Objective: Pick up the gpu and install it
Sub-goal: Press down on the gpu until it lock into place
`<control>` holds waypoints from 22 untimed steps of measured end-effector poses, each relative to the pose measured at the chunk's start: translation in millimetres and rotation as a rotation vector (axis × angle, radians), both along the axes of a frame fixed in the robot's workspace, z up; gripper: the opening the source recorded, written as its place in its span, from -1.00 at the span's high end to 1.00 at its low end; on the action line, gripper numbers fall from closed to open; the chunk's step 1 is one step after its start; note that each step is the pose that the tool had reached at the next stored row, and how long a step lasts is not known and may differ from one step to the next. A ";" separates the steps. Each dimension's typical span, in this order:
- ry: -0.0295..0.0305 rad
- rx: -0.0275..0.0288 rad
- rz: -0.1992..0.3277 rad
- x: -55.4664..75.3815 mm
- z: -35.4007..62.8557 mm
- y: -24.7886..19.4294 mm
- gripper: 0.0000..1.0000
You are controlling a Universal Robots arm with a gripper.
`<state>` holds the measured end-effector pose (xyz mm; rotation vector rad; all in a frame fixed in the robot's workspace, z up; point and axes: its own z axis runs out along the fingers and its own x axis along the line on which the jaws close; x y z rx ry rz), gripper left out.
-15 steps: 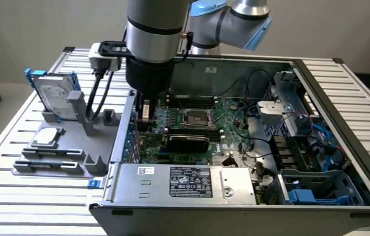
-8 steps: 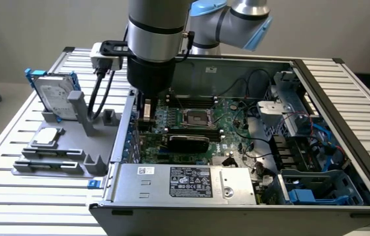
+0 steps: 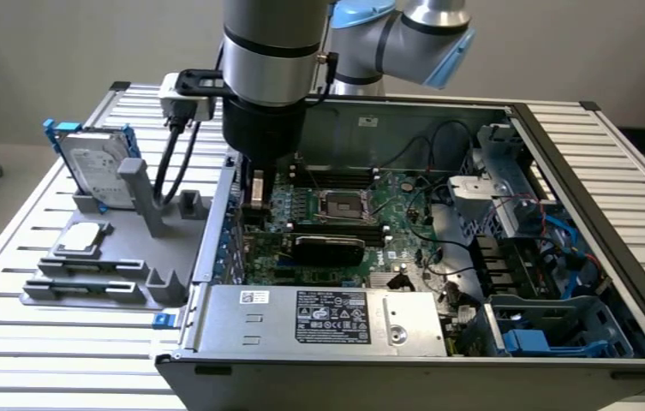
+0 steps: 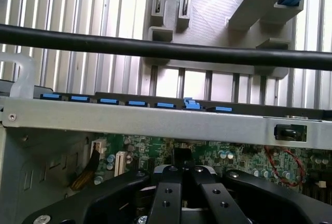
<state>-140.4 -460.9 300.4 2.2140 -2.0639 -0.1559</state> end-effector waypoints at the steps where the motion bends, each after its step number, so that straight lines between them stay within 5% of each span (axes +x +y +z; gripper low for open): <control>1: -0.0001 0.0008 -0.003 -0.3 0.0 0.3 0.79; 22: 0.0037 0.0164 -0.031 -5.0 0.4 3.2 0.79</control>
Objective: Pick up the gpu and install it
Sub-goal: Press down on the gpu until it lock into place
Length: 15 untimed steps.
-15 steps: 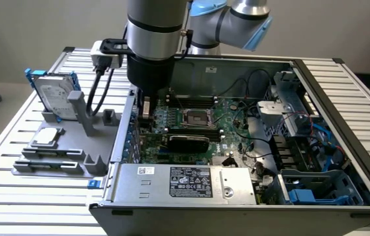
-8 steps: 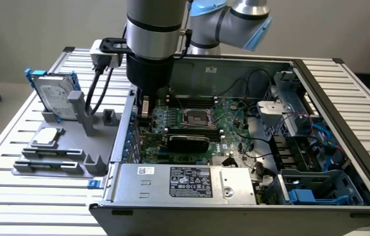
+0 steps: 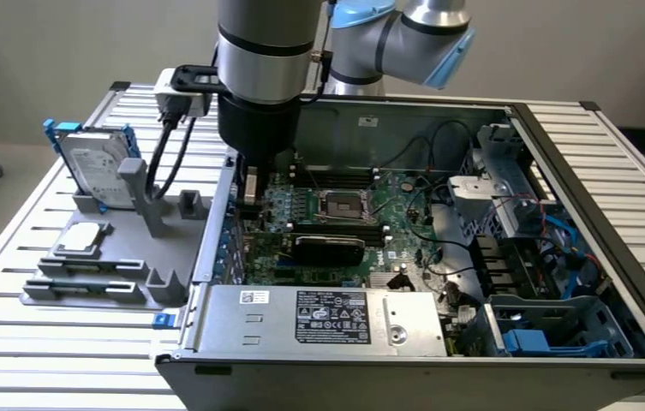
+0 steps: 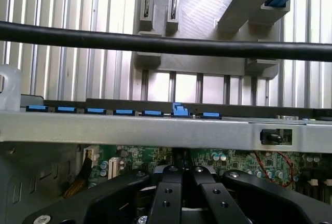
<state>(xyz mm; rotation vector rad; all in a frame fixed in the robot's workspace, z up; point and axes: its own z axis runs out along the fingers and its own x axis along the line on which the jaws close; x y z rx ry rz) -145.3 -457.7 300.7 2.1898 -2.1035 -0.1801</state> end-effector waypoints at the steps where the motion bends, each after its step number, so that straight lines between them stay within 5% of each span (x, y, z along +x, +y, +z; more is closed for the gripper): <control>1: 0.0008 0.0006 0.000 -0.3 0.0 0.0 0.79; 15: 0.0039 0.0006 -0.001 -0.8 -0.2 0.6 0.79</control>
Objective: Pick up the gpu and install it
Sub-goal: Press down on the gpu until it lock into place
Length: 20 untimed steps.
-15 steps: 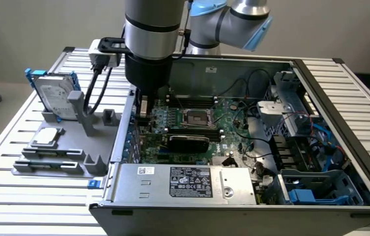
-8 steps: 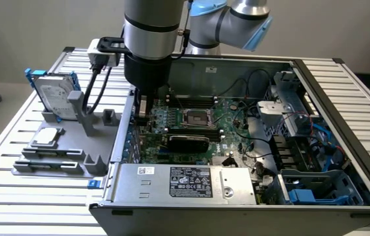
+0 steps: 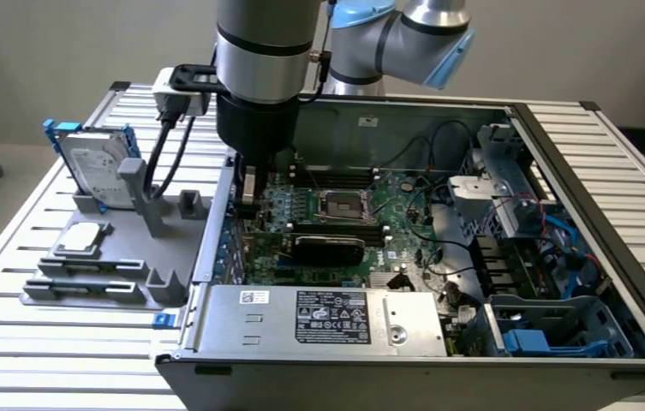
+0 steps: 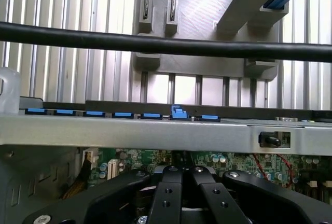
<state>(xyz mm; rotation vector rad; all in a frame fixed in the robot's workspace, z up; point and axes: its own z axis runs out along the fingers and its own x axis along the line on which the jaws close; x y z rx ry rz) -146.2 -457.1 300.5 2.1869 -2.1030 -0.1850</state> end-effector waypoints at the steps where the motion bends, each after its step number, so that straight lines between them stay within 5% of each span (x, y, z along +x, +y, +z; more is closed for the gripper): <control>1: 0.0000 -0.0001 0.000 0.0 0.0 0.0 0.79; 16: 0.0000 -0.0003 0.000 -0.9 6.0 0.0 0.79; 20: 0.0000 -0.0053 0.000 -2.2 1.9 0.0 0.79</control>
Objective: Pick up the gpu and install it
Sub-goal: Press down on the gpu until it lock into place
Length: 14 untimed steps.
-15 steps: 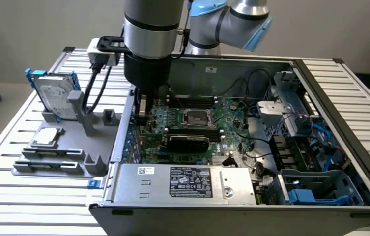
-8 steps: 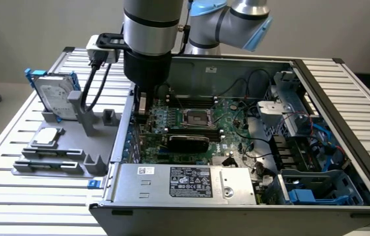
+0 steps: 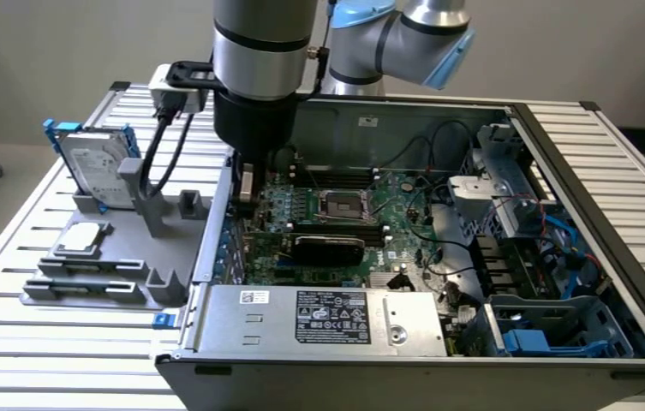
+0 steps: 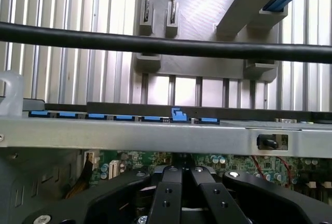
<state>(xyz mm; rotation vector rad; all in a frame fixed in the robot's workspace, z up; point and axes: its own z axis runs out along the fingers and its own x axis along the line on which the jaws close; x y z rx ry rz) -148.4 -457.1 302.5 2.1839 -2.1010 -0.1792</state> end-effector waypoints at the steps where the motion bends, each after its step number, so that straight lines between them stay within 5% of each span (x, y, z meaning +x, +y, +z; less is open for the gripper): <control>1: 0.0002 -0.0022 0.000 -0.1 -1.0 0.0 0.79; 6: 0.0001 -0.0085 0.000 -0.3 -3.5 0.0 0.79; 14: -0.0001 -0.0083 0.000 8.8 7.5 0.0 0.79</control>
